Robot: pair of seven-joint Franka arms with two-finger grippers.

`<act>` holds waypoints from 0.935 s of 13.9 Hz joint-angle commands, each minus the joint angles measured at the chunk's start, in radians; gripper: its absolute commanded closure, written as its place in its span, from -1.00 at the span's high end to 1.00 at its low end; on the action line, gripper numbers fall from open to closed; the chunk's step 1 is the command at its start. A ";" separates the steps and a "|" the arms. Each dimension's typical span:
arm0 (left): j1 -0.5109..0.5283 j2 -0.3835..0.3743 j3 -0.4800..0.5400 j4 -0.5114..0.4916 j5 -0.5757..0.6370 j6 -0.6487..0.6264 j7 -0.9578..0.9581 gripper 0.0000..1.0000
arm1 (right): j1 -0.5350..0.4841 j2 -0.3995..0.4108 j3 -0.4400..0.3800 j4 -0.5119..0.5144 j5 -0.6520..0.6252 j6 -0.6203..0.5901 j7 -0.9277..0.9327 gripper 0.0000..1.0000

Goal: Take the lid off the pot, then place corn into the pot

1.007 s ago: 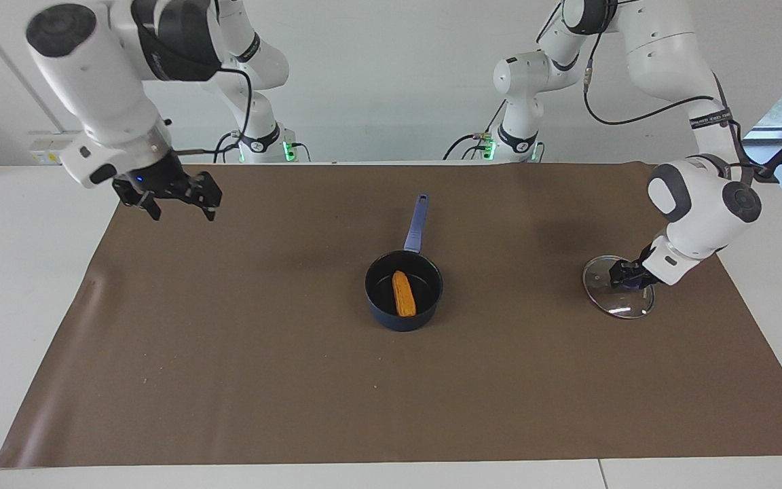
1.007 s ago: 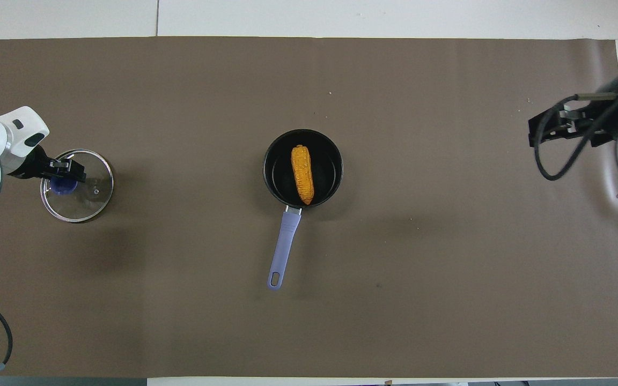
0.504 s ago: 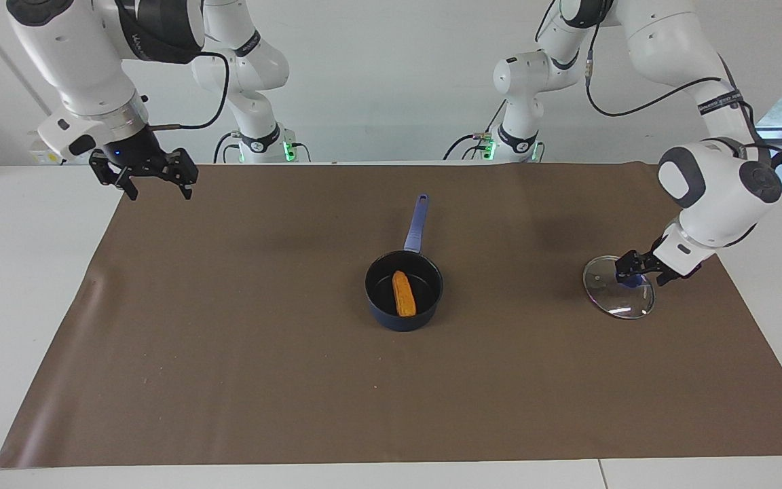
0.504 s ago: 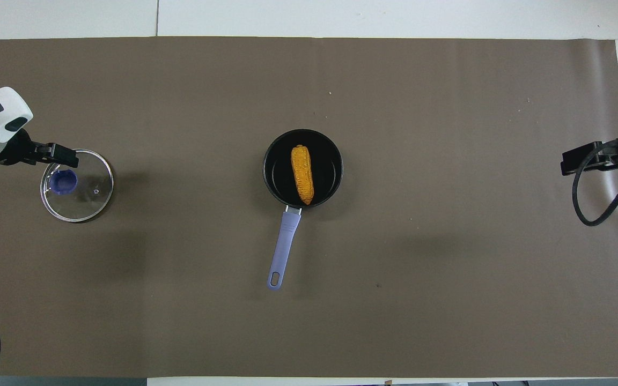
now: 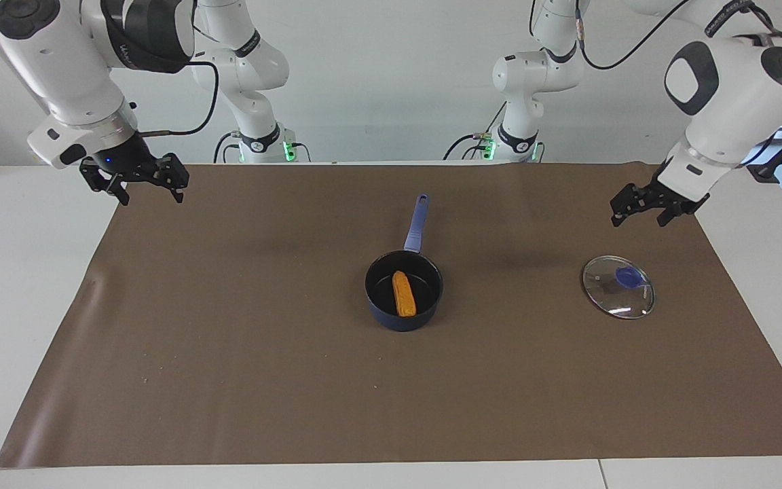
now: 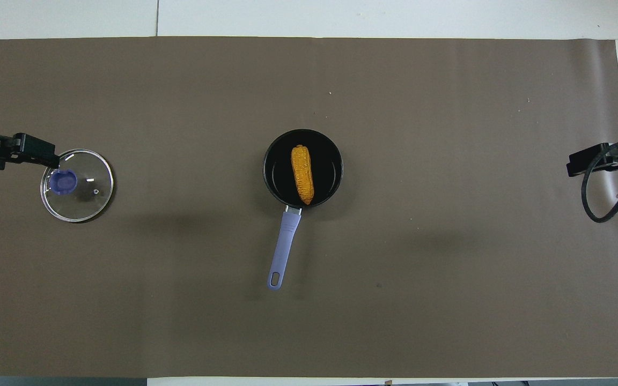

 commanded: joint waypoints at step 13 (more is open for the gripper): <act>-0.091 -0.085 0.013 -0.012 0.081 -0.093 -0.041 1.00 | -0.041 0.001 0.012 0.012 0.003 -0.030 0.002 1.00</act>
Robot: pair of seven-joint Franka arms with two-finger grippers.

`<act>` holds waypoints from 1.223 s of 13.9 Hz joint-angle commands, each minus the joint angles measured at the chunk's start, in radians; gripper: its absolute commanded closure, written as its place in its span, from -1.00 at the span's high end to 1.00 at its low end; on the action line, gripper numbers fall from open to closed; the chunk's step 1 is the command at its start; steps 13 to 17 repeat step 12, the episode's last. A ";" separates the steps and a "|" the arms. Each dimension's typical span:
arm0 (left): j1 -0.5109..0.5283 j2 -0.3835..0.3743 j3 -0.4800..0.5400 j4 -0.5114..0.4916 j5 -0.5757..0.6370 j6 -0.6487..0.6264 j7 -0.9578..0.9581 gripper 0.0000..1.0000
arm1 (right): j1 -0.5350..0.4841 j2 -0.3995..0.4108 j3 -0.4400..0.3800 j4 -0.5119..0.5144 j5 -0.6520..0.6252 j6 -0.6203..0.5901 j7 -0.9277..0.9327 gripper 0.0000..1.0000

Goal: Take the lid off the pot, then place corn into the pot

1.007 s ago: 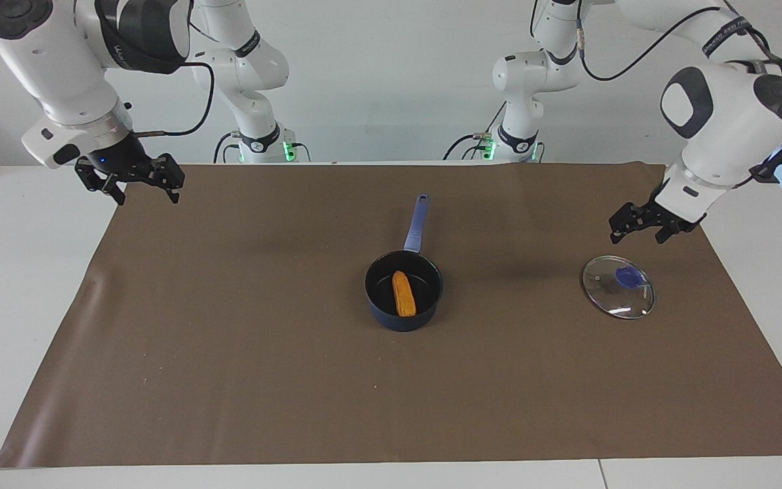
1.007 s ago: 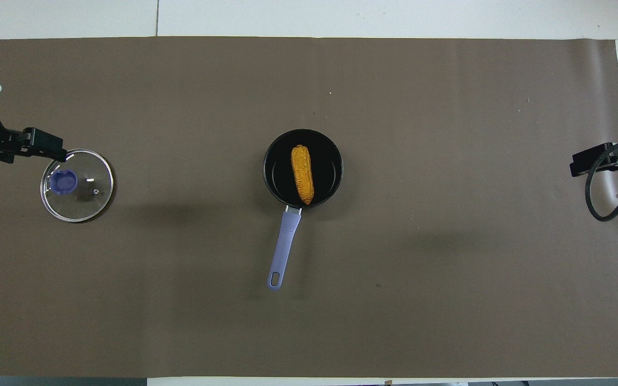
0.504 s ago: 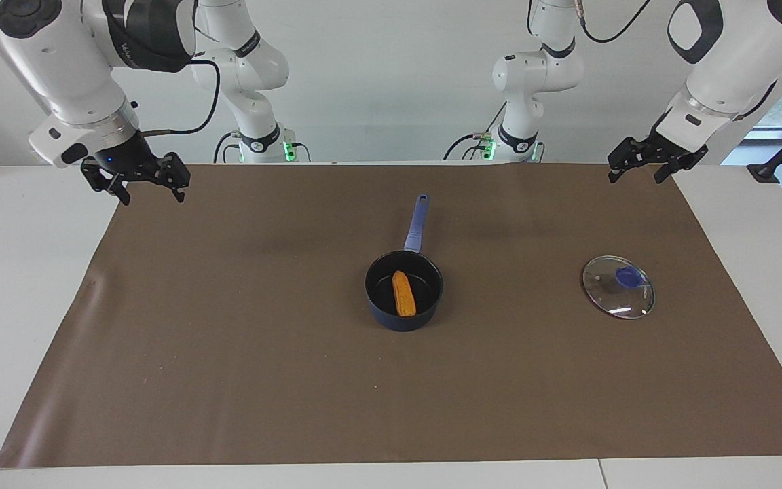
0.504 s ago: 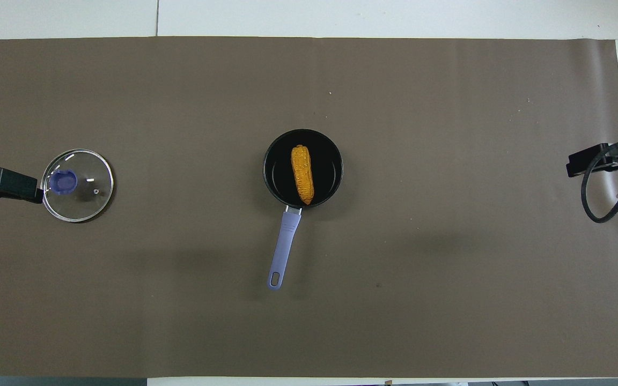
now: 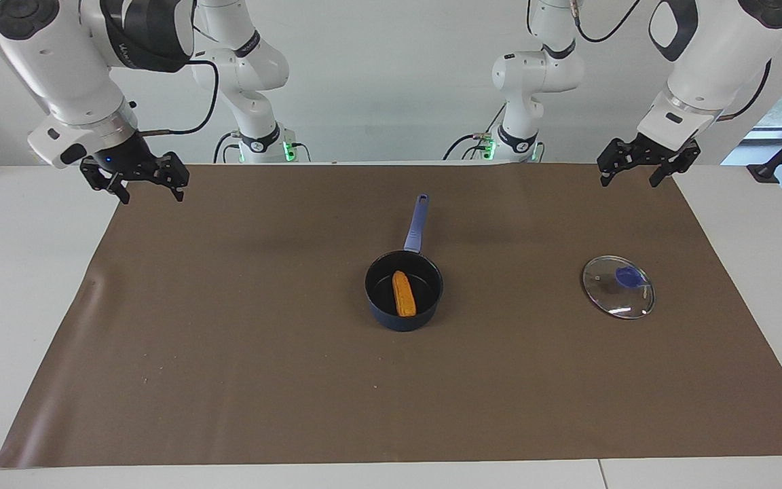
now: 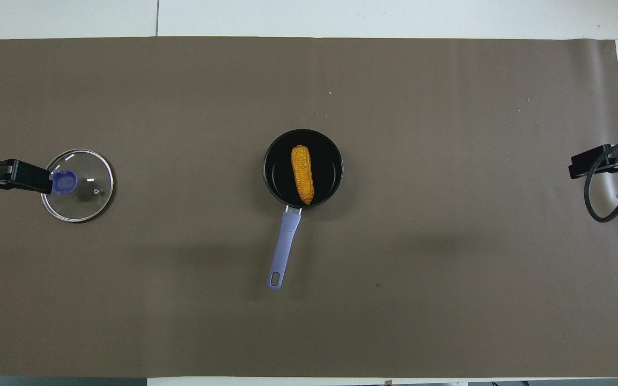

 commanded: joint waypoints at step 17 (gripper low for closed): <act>0.012 0.001 0.010 -0.009 -0.032 0.008 -0.018 1.00 | -0.065 -0.008 0.004 0.003 0.063 -0.018 0.057 1.00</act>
